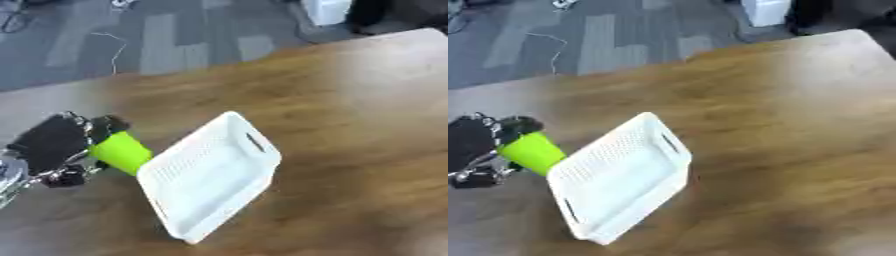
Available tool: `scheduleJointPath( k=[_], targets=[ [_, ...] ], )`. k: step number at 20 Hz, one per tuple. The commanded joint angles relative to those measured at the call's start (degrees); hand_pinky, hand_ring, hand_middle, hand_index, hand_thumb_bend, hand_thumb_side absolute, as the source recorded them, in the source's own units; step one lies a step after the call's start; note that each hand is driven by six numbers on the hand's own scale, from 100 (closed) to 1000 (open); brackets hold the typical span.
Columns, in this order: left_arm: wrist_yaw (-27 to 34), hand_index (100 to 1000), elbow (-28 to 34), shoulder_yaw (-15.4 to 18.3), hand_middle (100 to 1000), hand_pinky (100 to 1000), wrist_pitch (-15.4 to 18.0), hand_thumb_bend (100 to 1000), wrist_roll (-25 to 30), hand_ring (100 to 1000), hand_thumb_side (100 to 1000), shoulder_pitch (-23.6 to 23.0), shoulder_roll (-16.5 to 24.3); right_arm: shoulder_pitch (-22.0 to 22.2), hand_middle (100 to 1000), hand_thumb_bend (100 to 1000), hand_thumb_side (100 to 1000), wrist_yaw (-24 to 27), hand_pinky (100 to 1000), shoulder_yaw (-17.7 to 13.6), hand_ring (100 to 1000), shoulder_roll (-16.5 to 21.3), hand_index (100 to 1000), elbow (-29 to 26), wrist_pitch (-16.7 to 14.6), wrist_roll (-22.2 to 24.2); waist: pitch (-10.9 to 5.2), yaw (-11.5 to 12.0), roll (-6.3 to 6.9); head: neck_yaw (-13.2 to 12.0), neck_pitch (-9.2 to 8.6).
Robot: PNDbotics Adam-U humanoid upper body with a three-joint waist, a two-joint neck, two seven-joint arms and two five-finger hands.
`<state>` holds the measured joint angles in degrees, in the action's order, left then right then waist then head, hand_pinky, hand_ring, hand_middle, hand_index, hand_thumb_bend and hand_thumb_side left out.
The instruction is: Pick up objects on the table and place them in the box.
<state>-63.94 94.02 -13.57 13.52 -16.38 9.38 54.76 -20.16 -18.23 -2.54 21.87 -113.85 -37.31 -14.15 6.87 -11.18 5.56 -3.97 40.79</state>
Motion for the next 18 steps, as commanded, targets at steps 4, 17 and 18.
scheduleJointPath(
  k=[4, 17, 18],
  targets=[
    [2.47, 201, 4.61, 3.12, 100, 100, -4.29, 417, 1.36, 100, 177, 2.62, 5.53, 0.02, 490, 244, 1000, -0.53, 349, -0.34, 470, 1.71, 568, -0.75, 0.08, -0.33, -1.17, 0.35, 0.05, 0.14, -0.7],
    [3.73, 201, 9.66, -3.35, 100, 100, 0.67, 412, 4.34, 100, 175, 12.54, 6.45, -0.75, 489, 246, 1000, -0.02, 352, 0.13, 471, 1.56, 568, -0.75, -0.14, -0.03, -1.53, -0.75, 0.72, -0.96, -1.97],
    [4.55, 201, 10.66, -4.25, 100, 100, 1.5, 398, 4.82, 100, 178, 13.17, 6.41, -0.88, 489, 246, 1000, 0.1, 352, 0.16, 471, 1.52, 568, -0.75, -0.16, 0.04, -1.54, -0.87, 0.8, -1.19, -1.87]
  ],
)
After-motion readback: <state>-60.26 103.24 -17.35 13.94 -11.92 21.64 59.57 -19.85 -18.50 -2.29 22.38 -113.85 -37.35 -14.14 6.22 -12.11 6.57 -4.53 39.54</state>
